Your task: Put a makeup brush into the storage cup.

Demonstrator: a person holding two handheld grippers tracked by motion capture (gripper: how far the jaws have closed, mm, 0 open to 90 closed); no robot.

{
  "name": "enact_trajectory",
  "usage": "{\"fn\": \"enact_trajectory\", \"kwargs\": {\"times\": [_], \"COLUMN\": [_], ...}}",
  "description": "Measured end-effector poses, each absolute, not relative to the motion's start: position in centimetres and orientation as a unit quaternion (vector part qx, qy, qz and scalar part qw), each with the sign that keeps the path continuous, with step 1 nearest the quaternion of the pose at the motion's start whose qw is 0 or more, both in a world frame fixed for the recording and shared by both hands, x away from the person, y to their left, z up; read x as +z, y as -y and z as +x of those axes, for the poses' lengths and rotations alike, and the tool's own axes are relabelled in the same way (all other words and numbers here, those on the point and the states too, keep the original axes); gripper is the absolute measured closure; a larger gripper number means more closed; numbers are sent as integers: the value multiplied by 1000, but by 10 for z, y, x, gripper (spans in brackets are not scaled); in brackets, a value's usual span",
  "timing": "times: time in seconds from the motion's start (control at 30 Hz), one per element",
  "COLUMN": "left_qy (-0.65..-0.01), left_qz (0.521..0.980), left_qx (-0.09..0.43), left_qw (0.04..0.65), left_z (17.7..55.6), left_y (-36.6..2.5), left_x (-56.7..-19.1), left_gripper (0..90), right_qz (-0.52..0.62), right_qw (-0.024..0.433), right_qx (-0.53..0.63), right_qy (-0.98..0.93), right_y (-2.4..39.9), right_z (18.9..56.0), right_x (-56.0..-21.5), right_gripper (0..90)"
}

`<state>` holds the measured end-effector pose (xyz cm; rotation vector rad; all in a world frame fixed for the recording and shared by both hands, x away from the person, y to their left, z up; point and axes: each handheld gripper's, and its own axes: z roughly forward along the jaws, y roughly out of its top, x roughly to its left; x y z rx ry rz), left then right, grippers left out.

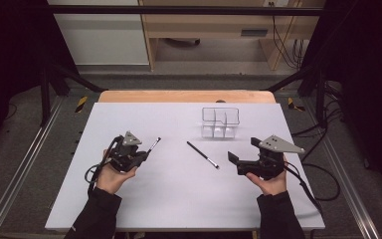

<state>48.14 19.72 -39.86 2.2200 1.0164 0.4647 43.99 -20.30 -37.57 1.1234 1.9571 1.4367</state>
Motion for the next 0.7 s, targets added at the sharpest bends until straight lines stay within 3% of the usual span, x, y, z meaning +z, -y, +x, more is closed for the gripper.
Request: {"fn": "enact_trajectory", "kwargs": {"times": [0.7], "left_qy": [-390], "left_qz": [809], "left_qx": [205], "left_qw": [389], "left_z": [464], "left_y": [-187], "left_x": [-386], "left_gripper": [832], "right_qz": [406], "right_qw": [218], "right_qx": [541], "right_qy": [-703], "right_y": [186], "right_z": [442], "right_x": [-367], "right_gripper": [51]}}
